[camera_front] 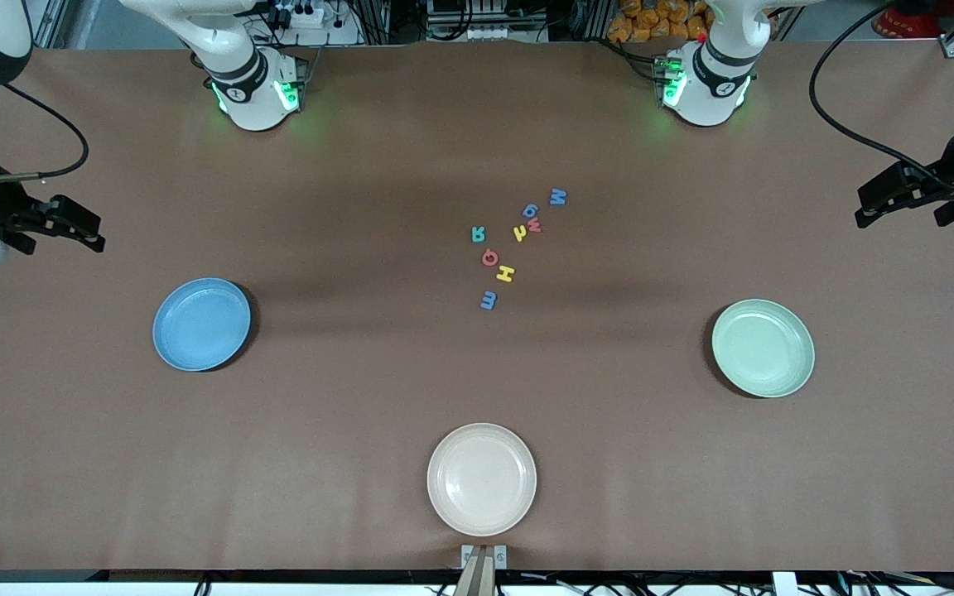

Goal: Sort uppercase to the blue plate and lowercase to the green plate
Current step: 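Move the right gripper from rest toward the foam letters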

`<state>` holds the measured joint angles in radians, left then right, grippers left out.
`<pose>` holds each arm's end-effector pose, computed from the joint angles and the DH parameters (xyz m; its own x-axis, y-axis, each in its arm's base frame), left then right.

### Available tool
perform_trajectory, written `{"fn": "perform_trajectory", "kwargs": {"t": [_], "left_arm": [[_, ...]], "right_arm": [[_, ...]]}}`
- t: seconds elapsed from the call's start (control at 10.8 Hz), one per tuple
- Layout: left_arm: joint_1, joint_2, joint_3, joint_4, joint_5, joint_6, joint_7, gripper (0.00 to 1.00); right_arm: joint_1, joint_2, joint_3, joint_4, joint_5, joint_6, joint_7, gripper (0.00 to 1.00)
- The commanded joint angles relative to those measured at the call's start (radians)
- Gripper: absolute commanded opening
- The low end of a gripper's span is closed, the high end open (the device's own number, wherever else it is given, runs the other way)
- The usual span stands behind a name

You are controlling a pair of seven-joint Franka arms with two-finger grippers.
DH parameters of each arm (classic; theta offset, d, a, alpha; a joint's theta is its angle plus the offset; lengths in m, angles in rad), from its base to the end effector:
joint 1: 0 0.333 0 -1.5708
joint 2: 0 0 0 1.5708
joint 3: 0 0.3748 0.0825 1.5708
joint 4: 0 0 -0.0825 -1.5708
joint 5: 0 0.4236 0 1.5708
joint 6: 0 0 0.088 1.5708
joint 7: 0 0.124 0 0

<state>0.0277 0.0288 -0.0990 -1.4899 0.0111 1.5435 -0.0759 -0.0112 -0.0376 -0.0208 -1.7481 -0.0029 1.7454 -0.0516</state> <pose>0.6016 -0.0405 0.6880 0.9997 0.0050 0.0255 0.0052 -1.0000 -0.0063 0.5913 -0.0194 0.6125 0.9992 0.0201 0.0347 0.0200 -0.9998 0.0039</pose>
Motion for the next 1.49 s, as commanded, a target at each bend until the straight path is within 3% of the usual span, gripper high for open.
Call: {"fn": "perform_trajectory", "kwargs": {"t": [0.0, 0.84, 1.12, 1.39], "left_arm": [[0.004, 0.006, -0.002, 0.022, -0.008, 0.003, 0.014, 1.00], [-0.032, 0.048, -0.025, -0.029, -0.011, 0.006, -0.018, 1.00], [-0.032, 0.048, -0.031, -0.036, -0.013, 0.014, -0.036, 1.00], [-0.031, 0.043, -0.034, -0.068, -0.014, 0.045, -0.036, 1.00]], "right_arm": [[-0.018, 0.001, 0.016, 0.002, 0.000, 0.003, -0.004, 1.00], [0.017, 0.022, 0.018, 0.001, 0.004, 0.003, -0.021, 1.00], [0.045, 0.024, 0.106, -0.002, 0.018, -0.004, 0.176, 1.00], [0.138, 0.039, 0.153, -0.021, 0.020, 0.005, 0.397, 1.00]]}}
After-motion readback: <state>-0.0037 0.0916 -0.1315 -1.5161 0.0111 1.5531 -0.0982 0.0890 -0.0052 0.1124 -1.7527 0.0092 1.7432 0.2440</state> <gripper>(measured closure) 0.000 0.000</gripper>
